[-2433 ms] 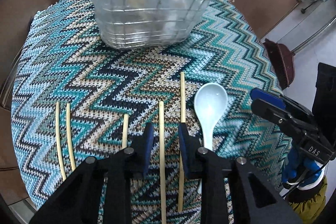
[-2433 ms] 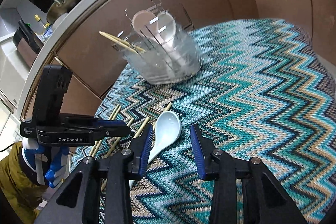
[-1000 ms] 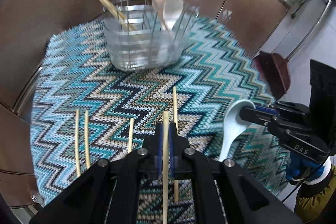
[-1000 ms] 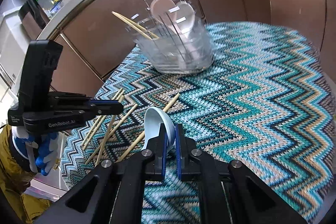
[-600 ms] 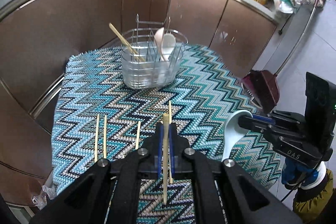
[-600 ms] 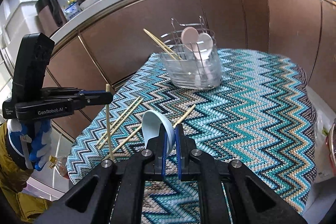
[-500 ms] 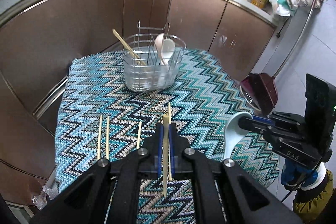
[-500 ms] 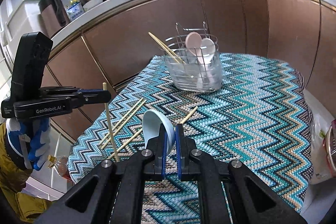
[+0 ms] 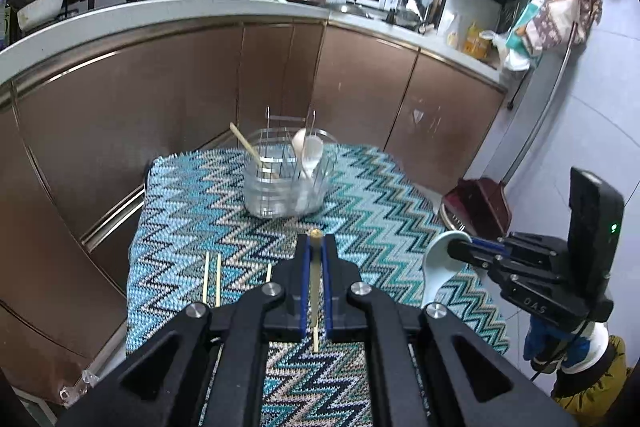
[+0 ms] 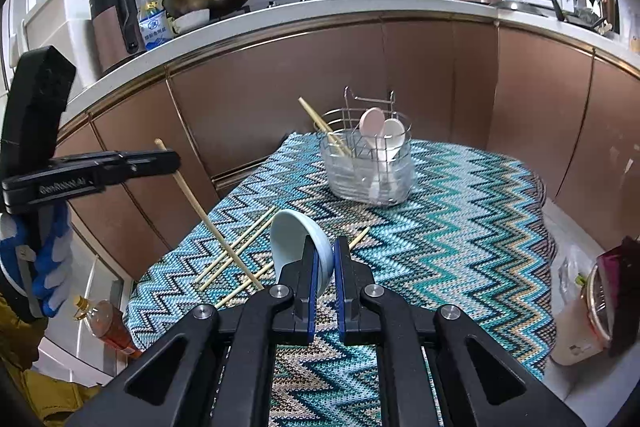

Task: Organize utensils
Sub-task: 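Lift the chopstick and white spoon toward the caddy, then lower the chopstick and spoon into the caddy and open both grippers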

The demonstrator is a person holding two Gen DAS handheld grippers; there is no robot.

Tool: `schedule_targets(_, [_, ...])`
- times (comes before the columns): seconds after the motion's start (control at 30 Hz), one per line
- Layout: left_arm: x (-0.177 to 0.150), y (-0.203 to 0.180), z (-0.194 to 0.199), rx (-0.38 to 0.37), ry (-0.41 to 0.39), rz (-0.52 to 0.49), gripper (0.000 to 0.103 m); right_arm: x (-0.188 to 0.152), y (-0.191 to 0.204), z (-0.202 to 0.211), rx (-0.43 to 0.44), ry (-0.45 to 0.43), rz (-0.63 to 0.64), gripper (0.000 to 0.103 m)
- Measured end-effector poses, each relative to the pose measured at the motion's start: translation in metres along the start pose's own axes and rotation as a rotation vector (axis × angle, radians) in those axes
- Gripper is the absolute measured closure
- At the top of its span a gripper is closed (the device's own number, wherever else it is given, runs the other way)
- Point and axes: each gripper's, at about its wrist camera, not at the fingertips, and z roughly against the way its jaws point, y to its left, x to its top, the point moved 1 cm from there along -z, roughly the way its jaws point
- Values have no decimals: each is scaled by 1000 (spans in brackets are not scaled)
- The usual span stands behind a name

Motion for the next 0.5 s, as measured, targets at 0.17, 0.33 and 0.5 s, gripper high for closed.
schedule_targets(0.17, [22,3,9,-8,-44,8,98,15,-6,5,-41,-42,0,96])
schedule_targets(0.33, [56,8,14,-14,-96,16,98,48,-6,11,-114,-112,48,96])
schedule_targets(0.5, [96,12,13,-10,-148,11,98,90,-3,4,-171,-168,113,96])
